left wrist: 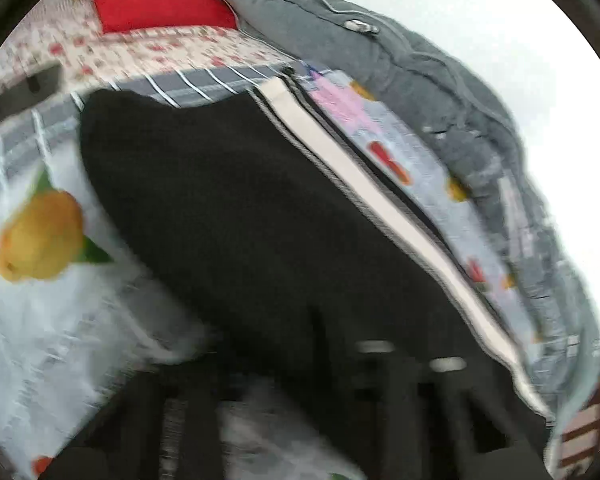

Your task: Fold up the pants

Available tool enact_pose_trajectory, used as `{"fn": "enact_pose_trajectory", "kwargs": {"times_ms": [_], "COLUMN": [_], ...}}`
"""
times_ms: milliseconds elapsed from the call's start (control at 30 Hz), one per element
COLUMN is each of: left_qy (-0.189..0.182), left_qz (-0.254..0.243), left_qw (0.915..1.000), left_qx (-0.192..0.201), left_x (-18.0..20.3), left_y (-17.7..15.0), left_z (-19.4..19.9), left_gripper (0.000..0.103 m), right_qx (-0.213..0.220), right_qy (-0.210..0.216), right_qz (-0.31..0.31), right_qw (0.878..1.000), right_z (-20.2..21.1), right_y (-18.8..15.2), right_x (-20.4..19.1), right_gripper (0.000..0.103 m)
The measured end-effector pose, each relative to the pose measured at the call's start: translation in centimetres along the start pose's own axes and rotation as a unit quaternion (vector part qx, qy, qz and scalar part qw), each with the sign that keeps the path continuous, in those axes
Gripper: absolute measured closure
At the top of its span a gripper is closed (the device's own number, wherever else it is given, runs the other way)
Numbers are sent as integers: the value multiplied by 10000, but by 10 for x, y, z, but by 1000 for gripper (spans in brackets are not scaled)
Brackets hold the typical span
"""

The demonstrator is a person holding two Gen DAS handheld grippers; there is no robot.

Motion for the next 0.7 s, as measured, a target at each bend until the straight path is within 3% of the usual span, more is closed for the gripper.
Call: {"fn": "enact_pose_trajectory", "kwargs": {"times_ms": [133, 233, 333, 400, 500, 567, 633, 700], "left_qy": [-464, -591, -541, -429, -316, -271, -16, 47], "left_qz": [-130, -501, -645, -591, -488, -520, -668, -694], "left_qw": [9986, 9959, 9958, 9973, 9981, 9982, 9977, 9974], "left_qx": [220, 456, 362, 41, -225, -89, 122, 192], "left_x": [6, 7, -13, -29, -52, -61, -72, -80], "left_y": [16, 21, 9, -8, -26, -25, -21, -19], "left_z": [27, 56, 66, 59, 58, 71, 85, 92], "left_gripper": [93, 93, 92, 91, 80, 64, 39, 39], "right_qx": [436, 579, 425, -26, -433, -287, -118, 27], "right_qy": [180, 336, 297, 199, 4, -90, -351, -475], "right_qz": [111, 202, 316, 234, 306, 432, 779, 993], "right_qw": [9988, 9976, 9982, 9995, 9986, 9986, 9963, 9939], "right_z": [33, 59, 67, 54, 51, 67, 88, 103], "right_y": [23, 25, 6, -20, -45, -44, -40, -36], "right_x": [-5, -7, 5, 20, 35, 40, 42, 43], "right_gripper": [97, 97, 97, 95, 84, 78, 74, 74]}}
Point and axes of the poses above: each gripper's, at about its wrist camera, not at the fingertips, and z roughly against the way its jaws point, x to its right, y to its top, the point moved 8 cm from there along -z, roughly the way its jaws point, and after that the axes turned 15 degrees about x, right-handed, at the moved point
